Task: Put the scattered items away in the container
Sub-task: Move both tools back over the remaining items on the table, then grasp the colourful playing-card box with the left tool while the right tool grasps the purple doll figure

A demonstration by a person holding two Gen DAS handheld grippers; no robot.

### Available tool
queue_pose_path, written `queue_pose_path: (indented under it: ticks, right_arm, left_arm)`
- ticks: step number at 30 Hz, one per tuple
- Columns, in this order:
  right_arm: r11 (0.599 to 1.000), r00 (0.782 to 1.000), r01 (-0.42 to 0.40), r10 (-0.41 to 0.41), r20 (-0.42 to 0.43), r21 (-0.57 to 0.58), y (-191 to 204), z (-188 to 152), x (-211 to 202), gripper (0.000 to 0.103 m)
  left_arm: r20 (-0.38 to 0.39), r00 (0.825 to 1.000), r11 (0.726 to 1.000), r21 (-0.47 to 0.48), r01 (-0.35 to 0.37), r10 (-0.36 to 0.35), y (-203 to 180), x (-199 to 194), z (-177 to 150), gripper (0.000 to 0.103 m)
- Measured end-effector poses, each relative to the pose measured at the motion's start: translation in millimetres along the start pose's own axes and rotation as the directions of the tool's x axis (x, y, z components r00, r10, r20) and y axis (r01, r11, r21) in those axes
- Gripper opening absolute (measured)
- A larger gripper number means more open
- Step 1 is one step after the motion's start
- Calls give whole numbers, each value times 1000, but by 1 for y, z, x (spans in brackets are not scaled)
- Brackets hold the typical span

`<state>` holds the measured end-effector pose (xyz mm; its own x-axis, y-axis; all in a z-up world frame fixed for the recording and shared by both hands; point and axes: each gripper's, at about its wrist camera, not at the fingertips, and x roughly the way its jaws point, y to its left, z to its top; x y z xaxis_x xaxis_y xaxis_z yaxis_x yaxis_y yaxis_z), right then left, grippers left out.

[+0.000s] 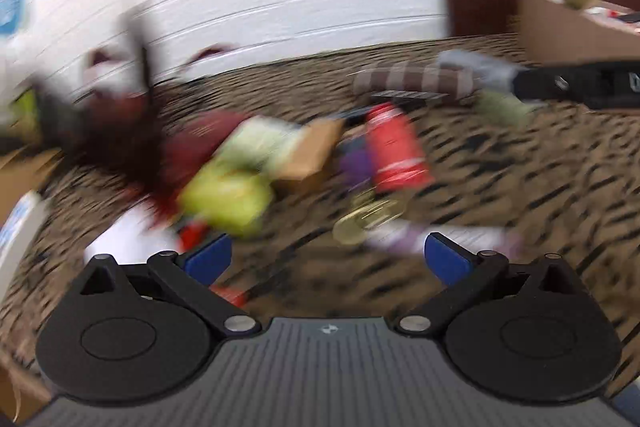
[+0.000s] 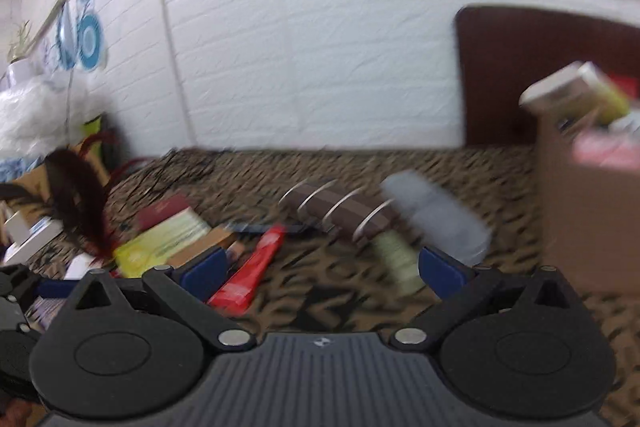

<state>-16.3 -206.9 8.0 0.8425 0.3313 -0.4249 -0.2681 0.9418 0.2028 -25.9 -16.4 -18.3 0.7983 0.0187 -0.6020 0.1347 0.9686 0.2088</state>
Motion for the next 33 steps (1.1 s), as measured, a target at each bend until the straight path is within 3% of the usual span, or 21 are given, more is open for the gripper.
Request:
queue_pose_path:
  ticks: [4, 7, 13, 16, 19, 24, 29, 32, 33]
  right_arm:
    - [998, 998, -38, 35, -60, -50, 28, -11, 12, 103]
    - [993, 993, -72, 63, -98, -90, 47, -21, 18, 103]
    - [976, 988, -77, 47, -150, -205, 73, -35, 21, 103]
    - [973, 987, -67, 33, -157, -220, 76, -36, 22, 103]
    - [978, 984, -76, 42, -175, -193, 74, -35, 24, 103]
    - [979, 979, -88, 52, -195, -182, 73, -37, 25, 103]
    - [978, 978, -87, 48, -202, -188, 76, -37, 29, 103]
    - [976, 976, -87, 43, -214, -200, 74, -37, 32, 103]
    - [974, 975, -84, 36, -221, -211, 73, -37, 33, 103]
  left_arm:
    - [17, 993, 993, -36, -114, 115, 33, -8, -16, 103]
    - [11, 988, 987, -62, -152, 152, 55, -3, -25, 103]
    - [-4, 995, 994, -48, -98, 98, 67, -2, -30, 103]
    - [19, 998, 998, 37, -60, 59, 52, -4, -34, 103]
    - [17, 995, 988, 121, -97, 96, 38, 3, -43, 103]
    - [40, 994, 994, 37, -105, 103, 53, -1, -42, 103]
    - [-18, 996, 996, -6, -83, 83, 66, 9, -44, 103]
    - [3, 996, 996, 34, -85, 85, 63, 13, -43, 103]
    - [20, 997, 994, 69, -79, 78, 59, 13, -44, 97]
